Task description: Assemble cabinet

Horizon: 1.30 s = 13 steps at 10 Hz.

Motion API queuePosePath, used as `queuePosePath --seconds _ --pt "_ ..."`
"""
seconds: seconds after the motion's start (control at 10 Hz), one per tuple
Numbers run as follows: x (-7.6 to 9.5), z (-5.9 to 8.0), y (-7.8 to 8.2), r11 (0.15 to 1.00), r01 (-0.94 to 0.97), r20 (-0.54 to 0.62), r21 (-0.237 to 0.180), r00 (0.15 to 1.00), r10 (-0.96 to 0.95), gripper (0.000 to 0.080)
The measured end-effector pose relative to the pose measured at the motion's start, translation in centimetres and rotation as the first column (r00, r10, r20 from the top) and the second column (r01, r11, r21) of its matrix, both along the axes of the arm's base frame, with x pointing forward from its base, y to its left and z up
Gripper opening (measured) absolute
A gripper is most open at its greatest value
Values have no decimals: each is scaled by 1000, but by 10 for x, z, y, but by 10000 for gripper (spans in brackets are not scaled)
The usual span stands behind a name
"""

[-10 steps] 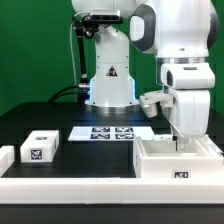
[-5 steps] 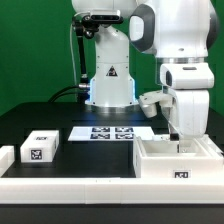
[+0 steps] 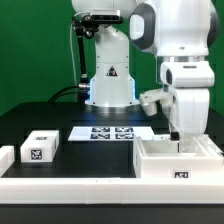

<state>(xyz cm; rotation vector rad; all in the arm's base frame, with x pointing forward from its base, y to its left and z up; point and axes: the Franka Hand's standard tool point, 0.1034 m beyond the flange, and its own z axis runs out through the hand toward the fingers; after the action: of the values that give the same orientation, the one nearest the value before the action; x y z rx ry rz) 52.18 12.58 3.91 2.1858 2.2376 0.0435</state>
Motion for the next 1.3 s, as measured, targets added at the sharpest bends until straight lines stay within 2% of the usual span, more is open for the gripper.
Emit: queuePosePath --seconds 0.3,0.5,0.6,0.7,1.0,1.1,1.2,1.3 --pt "-12 39 18 1000 29 26 -2 999 -28 649" --pt "-24 42 47 998 66 19 10 998 -66 649" --pt "-29 42 63 998 59 24 22 998 -60 649" --pt "-32 35 66 998 55 36 39 998 -56 649" --pt "-33 32 64 997 67 28 38 997 -68 649" --pt "-39 22 65 997 70 14 39 997 -70 649" --pt "-49 18 64 997 62 4 34 998 -62 649" --pt "-68 12 64 998 49 -5 28 999 -49 649"
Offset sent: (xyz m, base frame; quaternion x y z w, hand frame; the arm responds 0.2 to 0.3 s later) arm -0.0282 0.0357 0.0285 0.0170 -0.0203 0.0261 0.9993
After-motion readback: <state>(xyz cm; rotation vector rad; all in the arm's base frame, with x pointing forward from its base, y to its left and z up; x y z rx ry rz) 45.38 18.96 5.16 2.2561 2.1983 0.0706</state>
